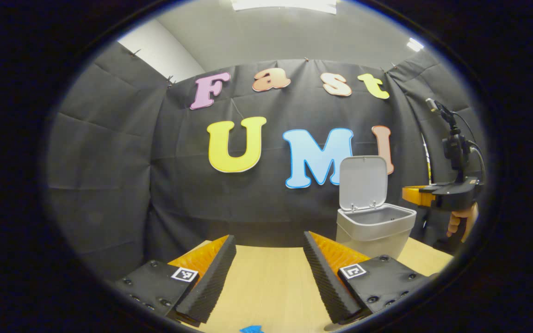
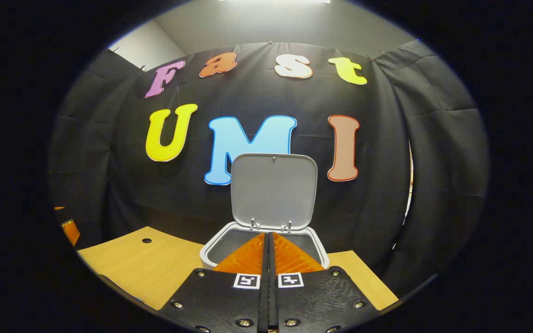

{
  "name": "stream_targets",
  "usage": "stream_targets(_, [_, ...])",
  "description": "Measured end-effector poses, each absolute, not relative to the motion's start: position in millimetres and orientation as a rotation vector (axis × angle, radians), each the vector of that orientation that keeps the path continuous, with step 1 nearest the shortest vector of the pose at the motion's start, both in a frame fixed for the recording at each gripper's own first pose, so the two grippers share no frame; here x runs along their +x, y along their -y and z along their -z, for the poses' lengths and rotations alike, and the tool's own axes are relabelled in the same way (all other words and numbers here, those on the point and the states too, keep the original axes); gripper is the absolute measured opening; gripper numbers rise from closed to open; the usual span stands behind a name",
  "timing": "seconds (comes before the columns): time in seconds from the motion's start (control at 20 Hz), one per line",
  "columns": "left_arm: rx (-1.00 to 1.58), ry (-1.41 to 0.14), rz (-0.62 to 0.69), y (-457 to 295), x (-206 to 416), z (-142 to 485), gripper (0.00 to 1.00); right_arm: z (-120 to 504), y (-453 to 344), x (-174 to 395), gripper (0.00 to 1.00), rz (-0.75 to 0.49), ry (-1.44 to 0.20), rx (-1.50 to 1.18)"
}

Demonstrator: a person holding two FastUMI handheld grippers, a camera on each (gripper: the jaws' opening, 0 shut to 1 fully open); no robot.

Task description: Press the lid of the desktop garbage bin to open it, pick up the crumpled paper on the desktop and throw it into the bin, then pick up the pop can on the desktop and drop it into the bin, and finally close the garbage bin lid.

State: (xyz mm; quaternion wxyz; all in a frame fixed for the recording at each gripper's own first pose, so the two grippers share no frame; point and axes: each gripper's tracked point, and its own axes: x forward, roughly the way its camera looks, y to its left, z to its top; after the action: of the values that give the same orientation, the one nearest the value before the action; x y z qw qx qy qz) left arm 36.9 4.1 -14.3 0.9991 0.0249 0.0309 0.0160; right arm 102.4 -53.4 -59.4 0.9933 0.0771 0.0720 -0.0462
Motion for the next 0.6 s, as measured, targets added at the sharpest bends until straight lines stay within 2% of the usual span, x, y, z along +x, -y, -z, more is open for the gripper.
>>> stream_targets(0.15, [0.056, -0.073, -0.006, -17.3, 35.8, 19.9, 0.92, 62.0, 41.1, 86.8, 0.00, 0.109, -0.172, 0.158])
stream_targets(0.3, [0.045, -0.093, 0.019, -30.8, 35.0, 30.8, 0.92, 57.8, 33.2, 67.1, 0.00, 0.148, -0.170, 0.164])
stream_targets(0.35, [0.045, -0.100, 0.030, -34.0, 35.4, 33.3, 0.99, 55.8, 34.1, 61.0, 0.00, 0.171, -0.161, 0.157])
stream_targets(0.4, [0.048, -0.108, 0.042, -36.7, 35.7, 36.5, 0.92, 53.2, 32.6, 53.7, 0.00, 0.186, -0.153, 0.152])
stream_targets(0.45, [0.050, -0.111, 0.055, -40.4, 34.5, 40.1, 0.92, 51.4, 32.5, 48.1, 0.02, 0.204, -0.153, 0.144])
stream_targets(0.55, [0.056, -0.107, 0.081, -45.5, 33.2, 41.8, 0.99, 48.5, 28.6, 35.5, 0.07, 0.229, -0.152, 0.134])
stream_targets(0.6, [0.057, -0.109, 0.097, -46.2, 33.3, 43.4, 0.95, 47.3, 25.6, 29.0, 0.09, 0.236, -0.153, 0.128])
